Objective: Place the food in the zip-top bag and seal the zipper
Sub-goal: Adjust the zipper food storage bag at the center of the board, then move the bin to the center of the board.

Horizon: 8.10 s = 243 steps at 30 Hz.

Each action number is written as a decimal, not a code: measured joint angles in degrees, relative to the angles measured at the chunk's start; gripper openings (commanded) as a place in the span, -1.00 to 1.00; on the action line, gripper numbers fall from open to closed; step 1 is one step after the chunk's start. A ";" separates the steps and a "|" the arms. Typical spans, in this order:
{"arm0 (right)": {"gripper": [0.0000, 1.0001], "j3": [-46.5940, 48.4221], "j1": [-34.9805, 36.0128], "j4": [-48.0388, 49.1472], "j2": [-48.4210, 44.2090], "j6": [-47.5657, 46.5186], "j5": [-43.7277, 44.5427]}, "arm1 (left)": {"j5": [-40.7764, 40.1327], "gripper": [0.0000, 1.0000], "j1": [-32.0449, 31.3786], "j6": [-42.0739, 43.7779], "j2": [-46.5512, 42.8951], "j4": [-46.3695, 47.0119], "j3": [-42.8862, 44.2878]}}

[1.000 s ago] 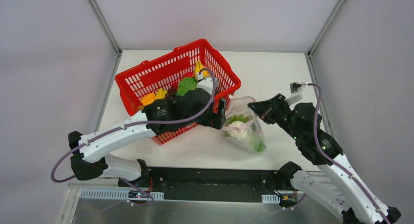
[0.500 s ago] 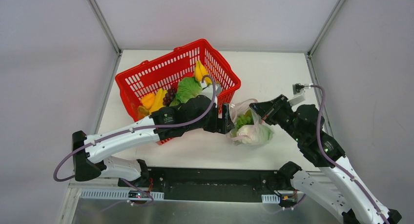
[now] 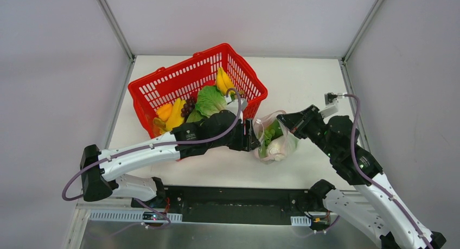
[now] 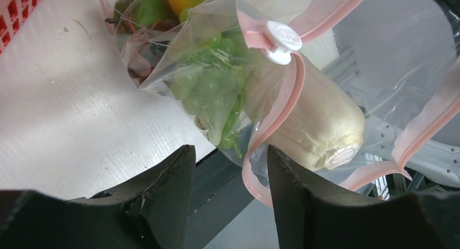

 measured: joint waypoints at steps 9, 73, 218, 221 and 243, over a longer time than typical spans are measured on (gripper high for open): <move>-1.00 0.00 0.00 0.07 0.83 0.02 0.35 | 4.52 -0.35 -0.02 -2.71 0.76 5.29 -2.80; 0.39 10.01 -0.07 2.75 0.15 -25.46 -6.16 | 31.23 -1.00 18.43 33.05 22.84 -28.00 42.18; -0.89 -8.66 -42.77 43.60 24.74 -21.70 -67.38 | 26.84 -0.19 24.13 40.83 3.96 -6.93 11.91; -0.87 -8.55 -42.77 43.45 24.76 -21.88 -67.80 | 26.82 -0.46 24.13 41.29 4.13 -6.95 11.91; -1.00 -7.02 -42.18 40.81 20.04 -21.68 -69.53 | 30.45 0.92 23.93 39.41 -1.60 -7.65 11.06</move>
